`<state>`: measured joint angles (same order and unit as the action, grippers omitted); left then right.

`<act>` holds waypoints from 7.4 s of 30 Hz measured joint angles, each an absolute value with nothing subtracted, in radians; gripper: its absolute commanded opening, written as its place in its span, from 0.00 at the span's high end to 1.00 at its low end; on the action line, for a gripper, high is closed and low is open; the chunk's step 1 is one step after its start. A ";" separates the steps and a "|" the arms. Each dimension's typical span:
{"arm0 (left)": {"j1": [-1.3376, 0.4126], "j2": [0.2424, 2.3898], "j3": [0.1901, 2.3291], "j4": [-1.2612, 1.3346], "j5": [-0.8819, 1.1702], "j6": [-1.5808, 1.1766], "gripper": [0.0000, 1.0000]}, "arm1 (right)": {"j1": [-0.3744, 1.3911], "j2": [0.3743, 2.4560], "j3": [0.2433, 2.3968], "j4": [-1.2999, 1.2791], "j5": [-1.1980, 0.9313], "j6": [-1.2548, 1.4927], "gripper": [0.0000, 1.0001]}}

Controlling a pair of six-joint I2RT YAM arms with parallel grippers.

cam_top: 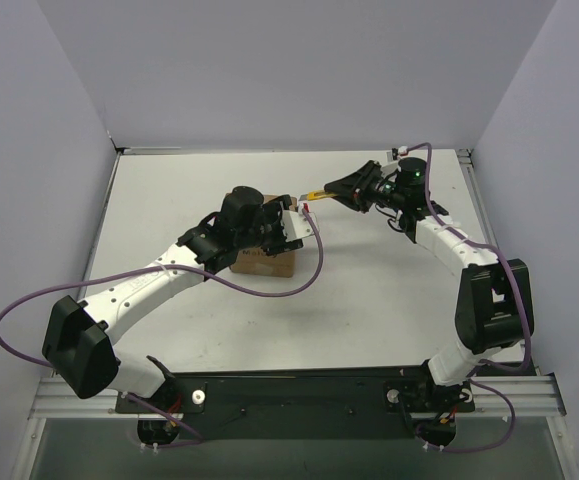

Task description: Unpack the express box

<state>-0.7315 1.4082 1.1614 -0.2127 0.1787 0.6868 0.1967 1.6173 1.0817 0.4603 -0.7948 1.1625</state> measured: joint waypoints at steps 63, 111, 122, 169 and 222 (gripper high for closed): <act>-0.731 1.409 1.159 -0.205 0.179 0.687 0.32 | 0.211 1.608 1.084 0.443 -0.828 1.140 1.00; -0.730 1.424 1.156 -0.183 0.179 0.683 0.33 | 0.205 1.618 1.105 0.451 -0.842 1.129 1.00; -0.729 1.425 1.156 -0.179 0.179 0.683 0.33 | 0.211 1.629 1.116 0.443 -0.842 1.122 1.00; -0.725 1.431 1.156 -0.175 0.180 0.683 0.33 | 0.211 1.636 1.131 0.440 -0.842 1.120 1.00; -0.225 1.411 1.237 -0.500 0.563 -0.043 0.17 | 0.173 1.612 1.053 0.537 -0.881 1.028 1.00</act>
